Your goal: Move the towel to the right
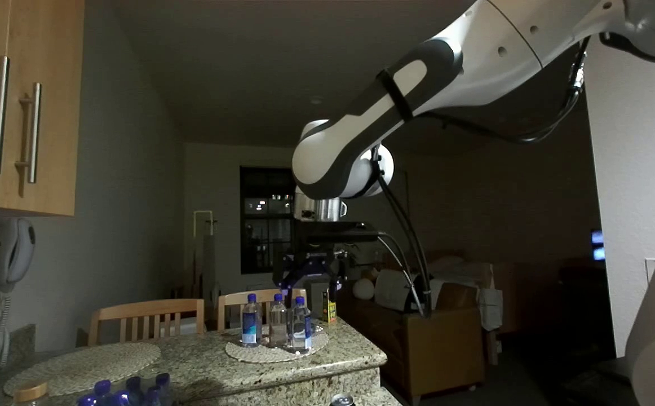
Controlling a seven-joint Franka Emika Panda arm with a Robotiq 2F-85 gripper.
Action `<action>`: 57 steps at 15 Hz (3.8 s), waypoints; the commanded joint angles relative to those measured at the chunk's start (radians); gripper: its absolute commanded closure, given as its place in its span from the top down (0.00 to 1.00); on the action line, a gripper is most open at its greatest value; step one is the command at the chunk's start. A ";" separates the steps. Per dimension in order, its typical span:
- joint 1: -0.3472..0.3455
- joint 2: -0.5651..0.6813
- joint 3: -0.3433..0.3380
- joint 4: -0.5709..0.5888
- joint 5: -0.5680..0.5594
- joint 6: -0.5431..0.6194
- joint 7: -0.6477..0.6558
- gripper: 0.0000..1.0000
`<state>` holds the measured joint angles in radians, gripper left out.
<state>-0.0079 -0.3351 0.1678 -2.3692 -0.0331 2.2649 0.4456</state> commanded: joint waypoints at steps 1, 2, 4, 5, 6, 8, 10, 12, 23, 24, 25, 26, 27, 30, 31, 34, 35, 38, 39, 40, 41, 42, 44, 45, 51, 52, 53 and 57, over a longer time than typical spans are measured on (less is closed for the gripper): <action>0.011 0.023 0.041 0.006 -0.008 0.056 0.110 1.00; 0.012 0.033 0.052 0.012 -0.009 0.064 0.131 1.00; 0.012 0.070 0.071 0.025 -0.020 0.094 0.181 1.00; 0.014 0.099 0.075 0.034 -0.015 0.122 0.200 1.00; 0.013 0.119 0.081 0.039 -0.026 0.144 0.225 1.00; 0.015 0.177 0.082 0.059 -0.044 0.201 0.255 1.00; 0.025 0.245 0.070 0.090 -0.045 0.231 0.259 1.00; 0.037 0.312 0.055 0.123 -0.044 0.250 0.249 1.00; 0.112 0.467 -0.026 0.218 0.028 0.139 0.175 1.00; 0.112 0.467 -0.026 0.220 0.028 0.137 0.175 1.00; 0.112 0.467 -0.026 0.220 0.028 0.137 0.175 1.00; 0.111 0.475 -0.025 0.224 0.036 0.130 0.171 1.00; 0.109 0.497 -0.026 0.231 0.061 0.120 0.157 1.00; 0.114 0.547 -0.037 0.248 0.109 0.111 0.127 1.00; 0.116 0.570 -0.038 0.256 0.126 0.111 0.120 1.00; 0.115 0.635 -0.042 0.288 0.172 0.112 0.074 1.00; 0.110 0.665 -0.042 0.306 0.193 0.118 0.047 1.00; 0.097 0.750 -0.042 0.375 0.253 0.108 -0.041 1.00; 0.090 0.785 -0.039 0.411 0.274 0.084 -0.076 1.00; 0.085 0.812 -0.036 0.439 0.293 0.057 -0.104 1.00; 0.081 0.839 -0.033 0.466 0.308 0.043 -0.134 1.00; 0.080 0.862 -0.034 0.491 0.317 0.027 -0.153 1.00; 0.077 0.912 -0.032 0.545 0.340 0.008 -0.181 1.00; 0.079 0.934 -0.033 0.566 0.348 0.017 -0.190 1.00; 0.063 1.040 -0.009 0.677 0.395 0.011 -0.244 1.00; 0.061 1.052 -0.005 0.688 0.405 0.016 -0.251 1.00; 0.057 1.063 0.002 0.696 0.417 0.027 -0.264 1.00; 0.038 1.098 0.035 0.735 0.470 0.058 -0.330 1.00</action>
<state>0.0662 0.7393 0.1634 -1.6620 0.3777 2.3076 0.1946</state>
